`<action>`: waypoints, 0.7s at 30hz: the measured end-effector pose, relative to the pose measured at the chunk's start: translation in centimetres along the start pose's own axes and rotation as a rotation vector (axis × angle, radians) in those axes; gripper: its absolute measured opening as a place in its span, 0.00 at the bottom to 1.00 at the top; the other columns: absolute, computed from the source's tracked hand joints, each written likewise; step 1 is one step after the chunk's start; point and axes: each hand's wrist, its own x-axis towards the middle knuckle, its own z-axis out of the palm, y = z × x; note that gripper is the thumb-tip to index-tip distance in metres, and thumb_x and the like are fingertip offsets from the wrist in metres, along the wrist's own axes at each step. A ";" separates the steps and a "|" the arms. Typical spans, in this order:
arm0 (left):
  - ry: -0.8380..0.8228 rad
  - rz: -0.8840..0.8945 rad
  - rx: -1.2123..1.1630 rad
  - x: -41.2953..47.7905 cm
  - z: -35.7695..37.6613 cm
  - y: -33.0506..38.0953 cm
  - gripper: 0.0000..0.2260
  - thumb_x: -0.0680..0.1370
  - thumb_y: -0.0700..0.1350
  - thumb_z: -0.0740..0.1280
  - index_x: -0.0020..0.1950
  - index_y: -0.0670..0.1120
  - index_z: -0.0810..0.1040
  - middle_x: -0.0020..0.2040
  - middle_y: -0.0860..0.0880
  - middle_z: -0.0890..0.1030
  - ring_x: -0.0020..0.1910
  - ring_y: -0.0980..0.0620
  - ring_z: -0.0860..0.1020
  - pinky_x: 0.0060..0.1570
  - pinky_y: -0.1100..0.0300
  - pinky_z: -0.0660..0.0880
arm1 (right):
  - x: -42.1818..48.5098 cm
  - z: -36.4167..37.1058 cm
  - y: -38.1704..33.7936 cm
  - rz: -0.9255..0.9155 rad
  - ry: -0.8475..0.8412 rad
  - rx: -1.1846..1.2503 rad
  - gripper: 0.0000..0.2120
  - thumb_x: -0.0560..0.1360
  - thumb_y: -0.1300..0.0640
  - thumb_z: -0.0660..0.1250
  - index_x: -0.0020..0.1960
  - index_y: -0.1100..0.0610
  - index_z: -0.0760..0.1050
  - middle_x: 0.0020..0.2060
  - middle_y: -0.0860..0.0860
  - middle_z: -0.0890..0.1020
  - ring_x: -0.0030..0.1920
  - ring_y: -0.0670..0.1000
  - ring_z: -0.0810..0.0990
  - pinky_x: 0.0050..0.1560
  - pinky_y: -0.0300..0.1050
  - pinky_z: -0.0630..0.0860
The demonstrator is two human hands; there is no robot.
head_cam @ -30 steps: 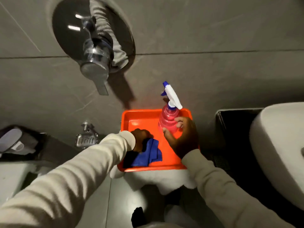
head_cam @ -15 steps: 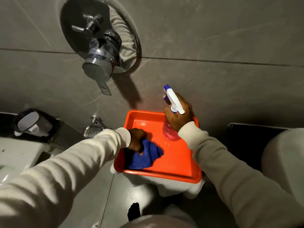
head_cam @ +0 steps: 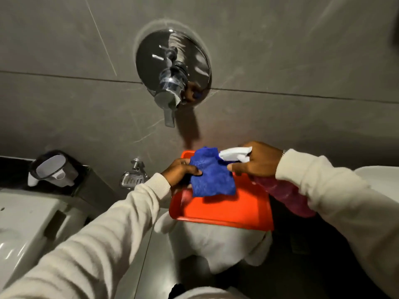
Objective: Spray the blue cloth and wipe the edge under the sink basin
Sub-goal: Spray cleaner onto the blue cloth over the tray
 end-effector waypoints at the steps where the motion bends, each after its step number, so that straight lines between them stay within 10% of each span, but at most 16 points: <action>1: 0.003 0.008 -0.034 -0.3 0.0 -0.2 0.11 0.73 0.29 0.61 0.53 0.36 0.76 0.42 0.43 0.83 0.41 0.46 0.81 0.47 0.56 0.78 | -0.7 0.4 -0.1 0.025 -0.028 -0.023 0.20 0.73 0.55 0.72 0.64 0.51 0.76 0.51 0.48 0.85 0.50 0.43 0.83 0.58 0.36 0.75; 11: 0.015 0.033 -0.159 -1.1 1.2 -0.5 0.07 0.77 0.40 0.64 0.52 0.39 0.78 0.49 0.39 0.82 0.42 0.45 0.83 0.42 0.56 0.81 | -3.0 1.8 -0.7 0.036 -0.057 -0.360 0.28 0.72 0.41 0.70 0.69 0.48 0.70 0.62 0.49 0.80 0.58 0.53 0.79 0.62 0.38 0.71; 16: 0.112 -0.025 -0.205 -1.3 1.6 -0.2 0.22 0.75 0.41 0.65 0.66 0.32 0.71 0.64 0.32 0.76 0.62 0.33 0.76 0.61 0.45 0.73 | -3.1 1.6 -1.2 0.046 0.012 -0.414 0.25 0.72 0.40 0.69 0.67 0.44 0.71 0.37 0.52 0.79 0.41 0.55 0.77 0.44 0.40 0.70; 21: 0.143 -0.023 -0.256 -1.2 1.7 0.2 0.21 0.76 0.41 0.66 0.66 0.33 0.72 0.64 0.33 0.76 0.60 0.36 0.78 0.56 0.46 0.77 | -3.1 1.3 -1.2 0.061 0.031 -0.362 0.18 0.70 0.42 0.72 0.60 0.38 0.76 0.26 0.44 0.67 0.35 0.50 0.70 0.38 0.35 0.62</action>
